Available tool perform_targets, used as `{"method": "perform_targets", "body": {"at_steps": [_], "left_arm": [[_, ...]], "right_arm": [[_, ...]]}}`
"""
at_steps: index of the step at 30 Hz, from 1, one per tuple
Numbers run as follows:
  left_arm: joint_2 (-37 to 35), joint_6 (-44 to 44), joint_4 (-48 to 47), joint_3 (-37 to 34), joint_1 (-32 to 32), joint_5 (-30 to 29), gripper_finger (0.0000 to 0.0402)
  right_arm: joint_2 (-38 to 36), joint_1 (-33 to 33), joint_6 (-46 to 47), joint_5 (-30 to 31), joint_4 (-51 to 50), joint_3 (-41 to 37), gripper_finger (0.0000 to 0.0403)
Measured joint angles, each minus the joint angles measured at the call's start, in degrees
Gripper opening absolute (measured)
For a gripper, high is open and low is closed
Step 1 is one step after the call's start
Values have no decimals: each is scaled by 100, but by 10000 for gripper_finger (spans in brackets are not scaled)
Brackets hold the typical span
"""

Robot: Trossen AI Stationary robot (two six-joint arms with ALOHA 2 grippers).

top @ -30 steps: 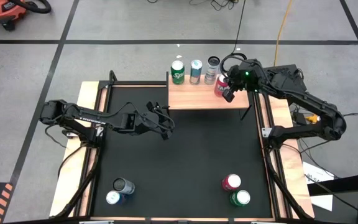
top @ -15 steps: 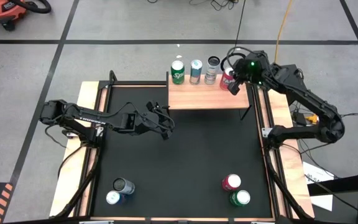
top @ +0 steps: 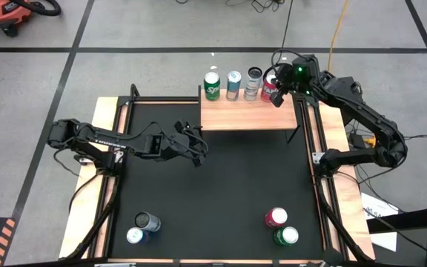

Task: Place canned beverage on shelf
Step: Put the top red soda can on the shelf, then put the red soda can on the shelf aligned with the other orange soda can

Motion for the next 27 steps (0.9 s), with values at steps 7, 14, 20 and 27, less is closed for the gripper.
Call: {"method": "perform_targets", "body": {"at_steps": [7, 14, 20, 27], "left_arm": [[0, 24, -9, 0, 13, -1, 396], [0, 24, -11, 0, 13, -28, 396], [-37, 42, -34, 0, 7, -703, 396], [-176, 144, -52, -1, -8, -762, 396]], "right_arm": [[24, -32, -122, -10, 59, 2, 0], [0, -125, -165, -16, 39, 0, 0], [-300, -121, 394, 8, 96, -24, 3], [-782, -122, 673, -117, 159, -22, 45]]}}
